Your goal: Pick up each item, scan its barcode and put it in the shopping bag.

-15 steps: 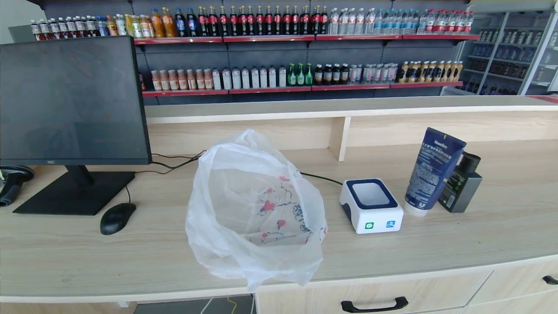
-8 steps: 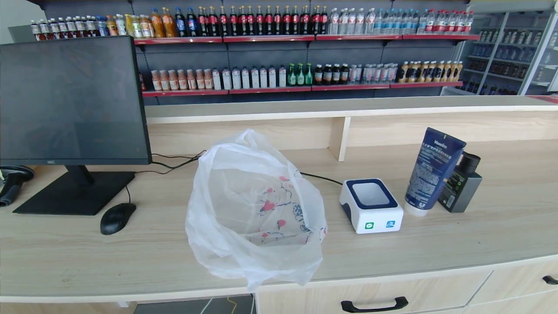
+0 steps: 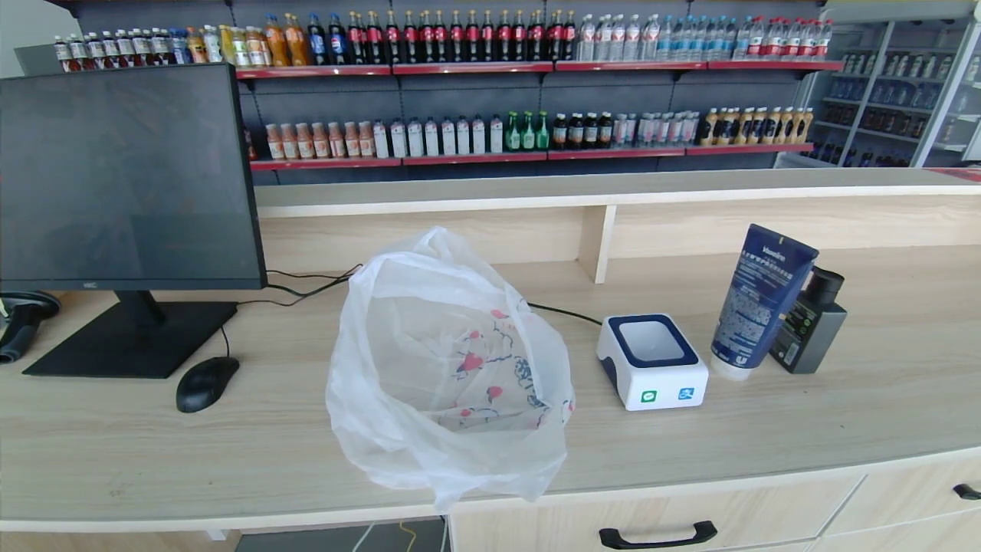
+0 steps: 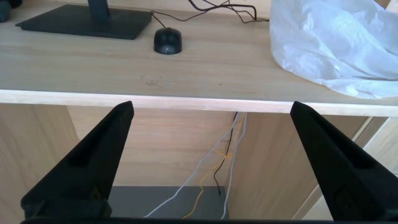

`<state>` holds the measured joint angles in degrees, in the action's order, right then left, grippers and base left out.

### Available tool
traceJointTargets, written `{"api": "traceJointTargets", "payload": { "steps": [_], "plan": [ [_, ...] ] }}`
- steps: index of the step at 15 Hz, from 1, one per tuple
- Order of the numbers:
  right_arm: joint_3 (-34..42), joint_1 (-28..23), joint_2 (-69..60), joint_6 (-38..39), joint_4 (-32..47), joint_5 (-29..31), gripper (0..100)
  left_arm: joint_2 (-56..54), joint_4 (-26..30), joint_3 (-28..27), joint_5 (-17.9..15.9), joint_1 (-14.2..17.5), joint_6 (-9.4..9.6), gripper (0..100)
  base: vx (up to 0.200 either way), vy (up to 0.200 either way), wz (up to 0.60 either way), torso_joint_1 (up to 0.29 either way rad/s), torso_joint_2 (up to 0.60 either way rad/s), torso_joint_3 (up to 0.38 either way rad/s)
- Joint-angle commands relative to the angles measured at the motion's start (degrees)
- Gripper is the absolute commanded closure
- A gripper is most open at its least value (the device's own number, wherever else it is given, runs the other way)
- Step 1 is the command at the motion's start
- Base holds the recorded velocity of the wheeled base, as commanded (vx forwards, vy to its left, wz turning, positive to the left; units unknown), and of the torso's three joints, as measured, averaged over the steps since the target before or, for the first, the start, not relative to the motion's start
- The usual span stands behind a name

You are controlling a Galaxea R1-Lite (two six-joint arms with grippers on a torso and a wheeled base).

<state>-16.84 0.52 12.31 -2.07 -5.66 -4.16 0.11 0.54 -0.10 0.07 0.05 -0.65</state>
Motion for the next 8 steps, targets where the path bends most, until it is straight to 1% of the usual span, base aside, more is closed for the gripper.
{"api": "traceJointTargets", "payload": {
  "steps": [1, 4, 5, 8],
  "plan": [
    [-3.82, 1.15, 11.68, 0.05, -4.80, 0.03, 0, -0.02, -0.01, 0.01, 0.01, 0.04, -0.06, 0, 0.000, 0.000, 0.00, 0.000, 0.00, 0.000],
    [-3.73, 1.41, 19.50, 0.67, -12.19, -0.06, 0, -0.02, -0.01, 0.01, 0.01, 0.04, -0.06, 0, 0.000, 0.000, 0.00, 0.000, 0.00, 0.000],
    [-3.73, 1.76, 21.70, 0.84, -13.42, -0.06, 0, -0.02, -0.01, 0.01, 0.01, 0.04, -0.06, 0, 0.000, 0.000, 0.00, 0.000, 0.00, 0.000],
    [-0.74, 6.42, 29.35, 1.63, -19.13, -0.06, 0, -0.02, -0.01, 0.01, 0.01, 0.04, 0.03, 0, 0.000, 0.000, 0.00, 0.000, 0.00, 0.000]
  ]
}}
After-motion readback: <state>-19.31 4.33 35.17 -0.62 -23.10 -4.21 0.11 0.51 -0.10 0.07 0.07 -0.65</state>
